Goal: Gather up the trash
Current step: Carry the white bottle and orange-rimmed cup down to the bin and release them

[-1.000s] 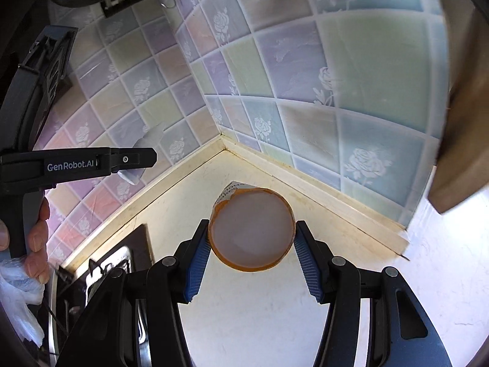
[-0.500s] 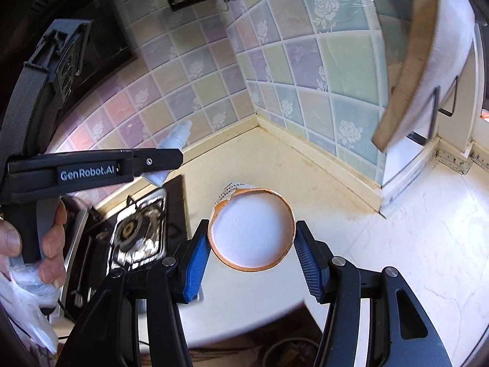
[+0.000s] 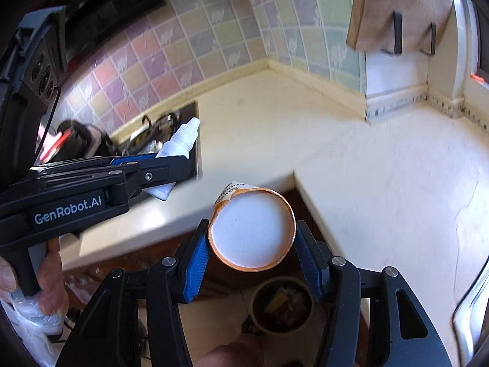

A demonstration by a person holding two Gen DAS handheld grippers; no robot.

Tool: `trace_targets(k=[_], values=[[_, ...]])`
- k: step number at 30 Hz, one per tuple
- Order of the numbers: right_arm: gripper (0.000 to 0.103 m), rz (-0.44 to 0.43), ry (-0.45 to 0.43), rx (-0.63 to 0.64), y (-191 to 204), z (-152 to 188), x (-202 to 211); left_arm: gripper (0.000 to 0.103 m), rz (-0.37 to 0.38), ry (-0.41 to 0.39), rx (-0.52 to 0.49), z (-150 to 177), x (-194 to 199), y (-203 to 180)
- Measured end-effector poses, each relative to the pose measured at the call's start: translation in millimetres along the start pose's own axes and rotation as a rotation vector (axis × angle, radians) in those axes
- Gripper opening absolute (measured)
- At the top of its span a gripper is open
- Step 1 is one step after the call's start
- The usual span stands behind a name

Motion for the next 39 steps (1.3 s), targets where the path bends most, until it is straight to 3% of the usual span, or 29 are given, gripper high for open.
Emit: trace_targets(k=[8,19,24,31,33,35,39], values=[[0.054,-0.007,0.177,-0.035,-22,120,-69,0.021,0.039,0.118,0.051,115,-76,5],[0.054,0.074,0.322,-0.086,-83,283,-227,0.021,0.082,0.317,0.093,280,-258,39],[0.055,0.104,0.351,-0.140,-118,336,-282,0.021,0.124,0.349,0.062,332,-323,34],[0.056,0.121,0.392,-0.152,-157,387,-328,0.021,0.139,0.384,0.077,364,-381,45],[0.056,0.119,0.418,-0.160,-166,397,-336,0.027,0.132,0.405,0.095,363,-395,52],[0.060,0.117,0.427,-0.164,-173,400,-342,0.051,0.106,0.415,0.103,363,-403,58],[0.067,0.123,0.426,-0.170,-175,396,-347,0.070,0.085,0.414,0.123,368,-403,66]])
Point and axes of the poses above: each gripper's, at about its wrist camera, not at the fingertips, and x roughly against the way its jaws point, y to its left, z to its underside, the point moved 10 cm from there along -x, roughly the way its jaws point, and after that the axes turned 1 degree about y, right-handed, at the moved point
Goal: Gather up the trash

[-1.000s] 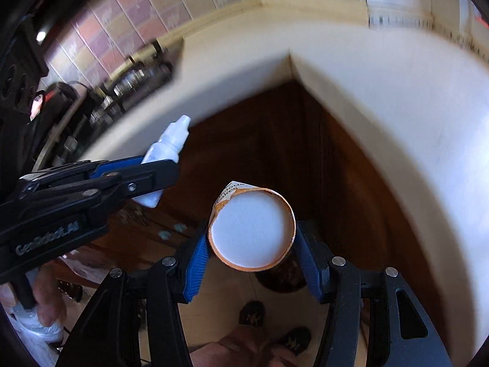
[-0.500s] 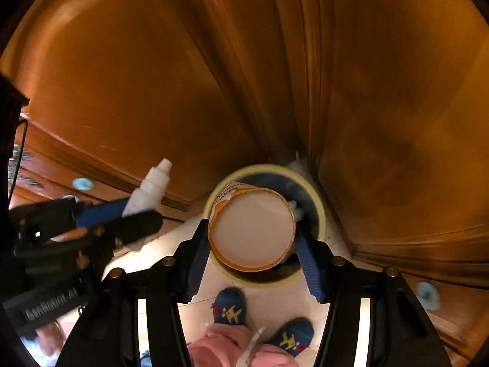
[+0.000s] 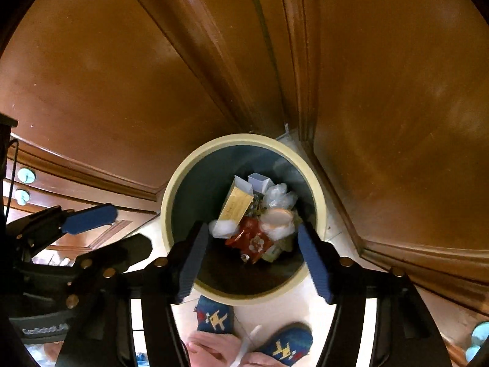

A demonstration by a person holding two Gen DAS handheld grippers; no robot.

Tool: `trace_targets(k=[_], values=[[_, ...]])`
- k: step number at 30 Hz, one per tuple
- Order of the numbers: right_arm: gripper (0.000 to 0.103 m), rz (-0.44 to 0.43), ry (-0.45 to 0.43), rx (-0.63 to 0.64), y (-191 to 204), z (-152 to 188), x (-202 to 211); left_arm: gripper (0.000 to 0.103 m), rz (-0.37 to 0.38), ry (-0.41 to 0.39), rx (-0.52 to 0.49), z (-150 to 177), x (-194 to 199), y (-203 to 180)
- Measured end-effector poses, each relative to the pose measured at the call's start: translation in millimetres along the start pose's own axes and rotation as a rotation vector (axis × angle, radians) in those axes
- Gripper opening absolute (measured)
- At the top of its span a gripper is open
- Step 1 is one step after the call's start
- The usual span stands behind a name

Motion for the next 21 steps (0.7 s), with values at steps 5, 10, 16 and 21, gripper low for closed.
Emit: trace_targets(k=[5,10,16,21], values=[[0.068,0.008,-0.002,0.012,-2,-7,9,0.076,-0.044,0.010,0.002,4,11,2],[0.068,0.030,-0.014,0.006,33,-22,27,0.076,-0.061,0.006,0.021,3,48,-5],[0.068,0.031,-0.026,-0.040,47,-30,88,0.076,-0.067,-0.011,0.063,-3,116,-22],[0.068,0.038,-0.064,-0.038,65,-43,162,0.076,-0.084,-0.054,0.096,-12,194,-34]])
Point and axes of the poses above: each gripper's, at about its wrist camera, not at the fingertips, and x roughly against the way its jaws point, y to its left, z to its underside, the point moved 10 cm from there along -x, roughly the way its jaws point, and after that the axes turned 1 degree about y, right-handed, at the moved point
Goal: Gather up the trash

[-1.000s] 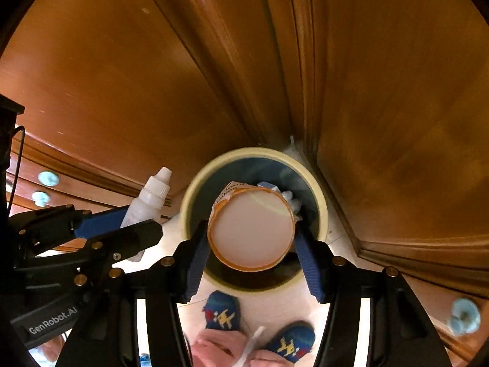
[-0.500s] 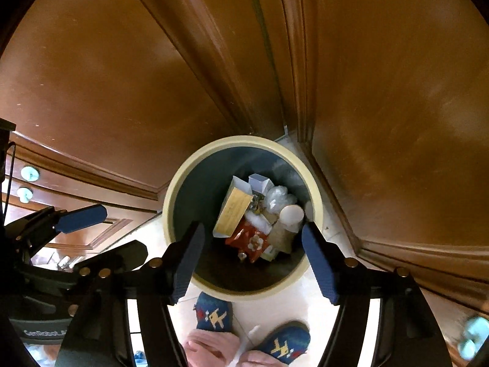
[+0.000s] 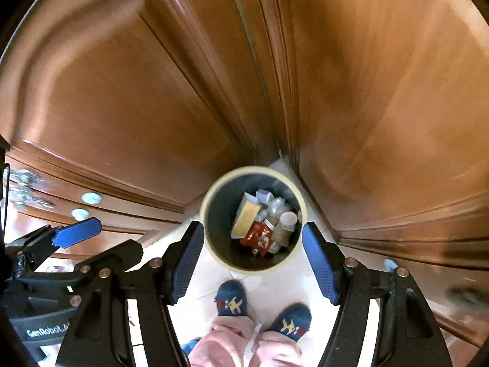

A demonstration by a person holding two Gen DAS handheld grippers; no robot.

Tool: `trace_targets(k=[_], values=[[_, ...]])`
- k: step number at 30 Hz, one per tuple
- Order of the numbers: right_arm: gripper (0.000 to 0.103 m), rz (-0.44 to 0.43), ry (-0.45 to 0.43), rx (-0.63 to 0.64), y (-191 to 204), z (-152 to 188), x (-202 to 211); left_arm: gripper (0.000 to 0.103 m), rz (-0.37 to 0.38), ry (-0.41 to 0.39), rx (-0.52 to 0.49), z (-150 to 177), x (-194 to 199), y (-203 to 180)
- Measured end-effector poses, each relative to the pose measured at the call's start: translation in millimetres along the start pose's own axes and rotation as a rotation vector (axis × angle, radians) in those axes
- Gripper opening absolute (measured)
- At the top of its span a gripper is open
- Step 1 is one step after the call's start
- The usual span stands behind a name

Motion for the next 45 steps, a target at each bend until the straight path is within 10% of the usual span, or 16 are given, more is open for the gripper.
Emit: trace_targets(k=[22,45], values=[[0.068,0.013,-0.259,0.074,80,-96,364,0.076,-0.096,-0.396,-0.028,-65,353,-49],[0.070,0.008,-0.496,0.149,99,-134,557,0.076,-0.140,-0.616,0.032,-73,502,-85]])
Point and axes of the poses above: each gripper's, at about its wrist camera, not at the fingertips, and x roughly against the way its jaws point, y to its left, z to its underside, the point moved 10 cm from there along -x, roughly the way its jaws point, and after that the axes turned 1 degree about y, right-handed, at the moved point
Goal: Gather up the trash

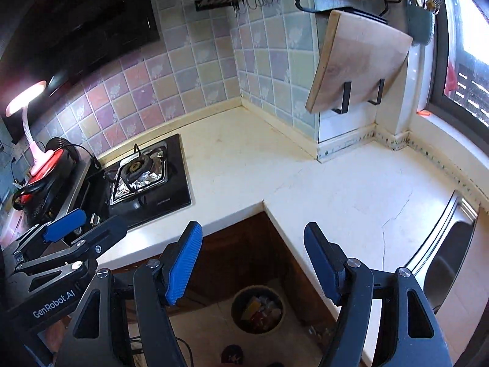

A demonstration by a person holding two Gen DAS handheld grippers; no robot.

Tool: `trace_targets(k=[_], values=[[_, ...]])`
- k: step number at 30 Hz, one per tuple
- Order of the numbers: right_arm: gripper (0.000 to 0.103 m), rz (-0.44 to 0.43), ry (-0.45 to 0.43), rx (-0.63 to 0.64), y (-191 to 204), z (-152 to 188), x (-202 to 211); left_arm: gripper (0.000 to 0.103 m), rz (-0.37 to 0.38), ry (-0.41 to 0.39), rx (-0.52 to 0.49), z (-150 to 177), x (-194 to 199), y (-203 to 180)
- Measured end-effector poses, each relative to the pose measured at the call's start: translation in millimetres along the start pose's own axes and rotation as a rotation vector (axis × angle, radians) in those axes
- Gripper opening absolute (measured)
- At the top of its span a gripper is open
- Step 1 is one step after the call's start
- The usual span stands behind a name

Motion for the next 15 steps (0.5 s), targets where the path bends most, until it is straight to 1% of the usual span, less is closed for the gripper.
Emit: trace_targets(k=[4,11,15], values=[[0.070,0.008,-0.020,0.013,0.7,-6.0,6.8,0.076,-0.019,-0.018,-0.001,-5.1,3.0,3.1],[0.070,0.018,-0.054,0.027,2.2,-7.0,4.4,0.076,-0.025,-0.032,0.001,-10.0,3.5,2.2],[0.070,0.020,-0.057,0.011,0.7,-8.0,5.8,0.076,-0.027,-0.029,-0.001,-10.3,3.3,-0.1]])
Point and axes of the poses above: each gripper's, at about its wrist camera, not at the fingertips, and x roughly against the way its jaws point, y to its left, z to its underside, the point moved 10 cm from there along -x, roughly the way its jaws point, and after that the axes turned 1 degree about y, right-handed, at the moved point
